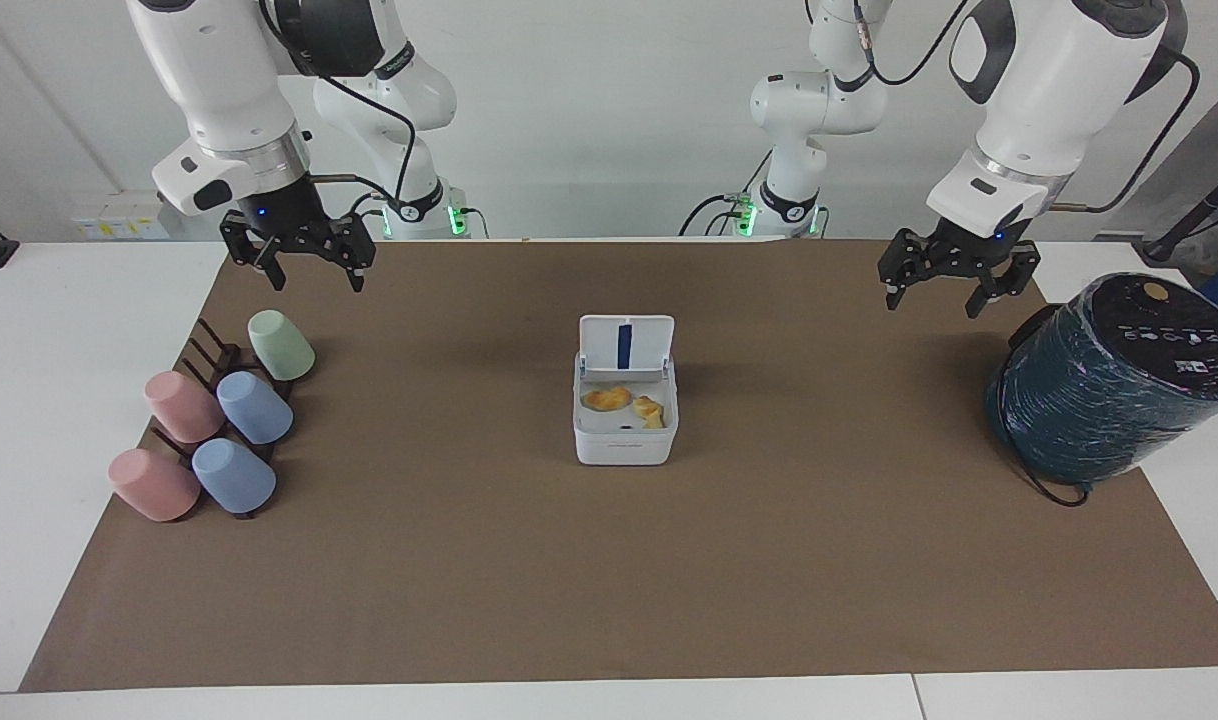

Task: Close trash can lid
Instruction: 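Move the left gripper toward the white bin's open top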

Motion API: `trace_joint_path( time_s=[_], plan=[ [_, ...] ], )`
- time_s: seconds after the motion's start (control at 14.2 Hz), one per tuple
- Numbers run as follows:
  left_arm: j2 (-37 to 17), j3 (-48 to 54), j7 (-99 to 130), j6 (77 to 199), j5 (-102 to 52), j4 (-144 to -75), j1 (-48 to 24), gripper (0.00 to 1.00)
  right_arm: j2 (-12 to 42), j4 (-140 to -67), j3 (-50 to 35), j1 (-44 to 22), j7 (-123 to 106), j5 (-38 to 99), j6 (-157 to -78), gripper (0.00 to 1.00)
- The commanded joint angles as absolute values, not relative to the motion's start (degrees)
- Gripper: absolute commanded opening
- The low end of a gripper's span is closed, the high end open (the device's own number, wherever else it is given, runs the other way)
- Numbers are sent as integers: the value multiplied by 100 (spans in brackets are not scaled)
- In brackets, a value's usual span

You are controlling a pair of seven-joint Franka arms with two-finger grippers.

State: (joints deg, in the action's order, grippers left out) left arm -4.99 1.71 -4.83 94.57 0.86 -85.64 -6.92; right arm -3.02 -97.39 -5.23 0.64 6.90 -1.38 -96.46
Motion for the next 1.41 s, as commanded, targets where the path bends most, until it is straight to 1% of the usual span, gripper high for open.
trace_joint_path(
  time_s=[0.0, 0.56, 0.63, 0.85, 0.92, 1.06, 1.13, 1.2, 1.27, 1.34],
  plan=[
    [-334, 185, -554, 9484, 193, -8771, -659, 100, -369, -9729, -554, 149, 562, -44, -9536, 100],
    [-255, 211, -492, 9361, 193, -8850, -756, 100, -369, -9729, -554, 141, 562, -44, -9536, 100],
    [-177, 246, -475, 9352, 185, -9016, -773, 100, -369, -9729, -554, 141, 562, -44, -9536, 100],
    [140, 264, -20, 9457, 185, -9631, -1212, 100, -369, -9729, -554, 149, 562, -44, -9536, 100],
    [236, 264, 156, 9440, 150, -9798, -1361, 91, -369, -9729, -554, 149, 562, -44, -9536, 100],
    [438, 264, 577, 9457, 114, -10184, -1826, 57, -369, -9729, -554, 141, 562, -44, -9536, 100],
    [535, 272, 980, 9553, 106, -10378, -2115, 44, -369, -9729, -554, 141, 562, -44, -9536, 100],
    [614, 272, 1376, 9780, 105, -10580, -2397, 35, -369, -9729, -554, 149, 562, -44, -9536, 100],
    [728, 272, 1780, 10104, 105, -10826, -2695, 30, -369, -9729, -554, 149, 562, -44, -9536, 100],
    [843, 264, 2254, 10516, 97, -11107, -2994, 28, -369, -9729, -554, 141, 562, -44, -9536, 100]
  ],
)
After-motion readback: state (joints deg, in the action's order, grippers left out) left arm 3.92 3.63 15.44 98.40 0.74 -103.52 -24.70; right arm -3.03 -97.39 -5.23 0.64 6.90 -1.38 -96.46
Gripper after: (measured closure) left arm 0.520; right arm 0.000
